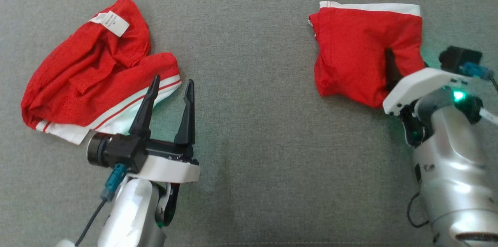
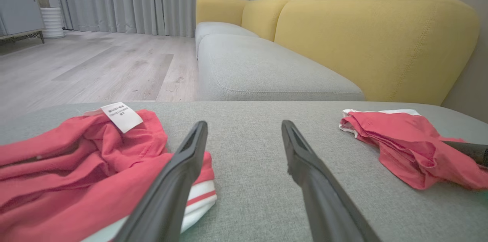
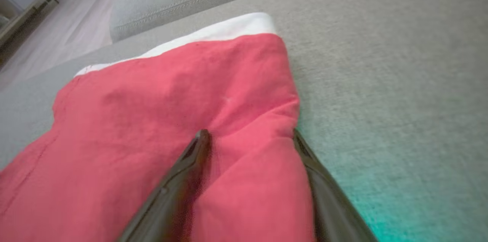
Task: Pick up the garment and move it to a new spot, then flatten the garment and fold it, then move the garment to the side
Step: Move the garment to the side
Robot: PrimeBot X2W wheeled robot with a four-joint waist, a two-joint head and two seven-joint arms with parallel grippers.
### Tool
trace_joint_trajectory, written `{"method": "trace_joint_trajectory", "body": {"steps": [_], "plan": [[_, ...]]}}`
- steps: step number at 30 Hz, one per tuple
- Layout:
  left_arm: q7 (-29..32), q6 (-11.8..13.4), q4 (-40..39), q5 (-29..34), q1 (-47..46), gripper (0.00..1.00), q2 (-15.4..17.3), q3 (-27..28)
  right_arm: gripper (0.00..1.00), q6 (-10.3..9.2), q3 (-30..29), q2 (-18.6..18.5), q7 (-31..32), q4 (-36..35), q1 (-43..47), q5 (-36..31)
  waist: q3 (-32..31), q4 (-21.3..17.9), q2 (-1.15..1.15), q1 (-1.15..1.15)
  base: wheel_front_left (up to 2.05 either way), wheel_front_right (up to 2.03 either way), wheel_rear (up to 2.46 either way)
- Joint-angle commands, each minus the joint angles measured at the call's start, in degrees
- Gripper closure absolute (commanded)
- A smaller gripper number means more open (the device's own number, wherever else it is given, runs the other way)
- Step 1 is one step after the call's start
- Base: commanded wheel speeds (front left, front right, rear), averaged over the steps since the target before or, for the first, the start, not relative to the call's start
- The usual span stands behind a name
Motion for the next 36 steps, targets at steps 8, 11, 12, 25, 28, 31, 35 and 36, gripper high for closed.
{"method": "trace_joint_trajectory", "body": {"steps": [8,11,12,25,28,31,35,36], "plan": [[-0.28,0.28,-1.61,-0.62,-2.31,0.0,0.23,1.82,1.0,-0.04,9.97,-3.29,1.23,3.27,-2.81,-5.36,-0.89,-0.83,0.0,-0.01,0.0,0.0,0.0],[-0.28,0.4,-1.87,-0.66,-1.69,0.0,0.23,2.22,1.0,-0.04,14.96,-7.26,0.36,2.47,-3.39,-5.26,-1.95,-2.2,0.0,-0.01,0.0,0.0,0.0],[-0.28,0.41,-1.95,-0.66,-1.53,0.0,0.23,2.32,1.0,-0.04,16.27,-8.55,0.33,2.13,-3.38,-5.08,-2.18,-2.54,0.0,-0.01,0.0,0.0,0.0],[-0.28,0.07,-3.64,-0.39,-2.19,0.0,0.23,2.85,1.0,-0.04,27.15,-32.24,1.08,-1.74,-2.09,-6.15,0.18,-3.88,0.0,-0.01,0.0,0.0,0.0],[-0.28,-0.19,-3.61,-0.21,-2.66,0.0,0.22,3.09,1.0,-0.04,25.96,-36.05,0.82,-1.55,-2.69,-6.27,1.39,-3.67,0.0,-0.01,0.0,0.0,0.0],[-0.28,-0.46,-3.47,-0.07,-3.27,0.0,0.22,3.12,1.0,-0.04,23.07,-37.76,0.27,-0.98,-3.55,-5.76,2.53,-3.36,0.0,-0.01,0.0,0.0,0.0],[-0.28,-0.74,-3.3,-0.05,-4.07,0.0,0.22,3.1,1.0,-0.04,20.12,-39.32,-0.75,0.14,-4.06,-6.65,3.52,-2.76,0.0,-0.01,0.0,0.0,0.0],[-0.28,-0.78,-3.26,-0.06,-4.23,0.0,0.22,3.13,1.0,-0.04,19.57,-39.43,-0.97,0.43,-4.11,-6.91,3.65,-2.64,0.0,-0.01,0.0,0.0,0.0]]}}
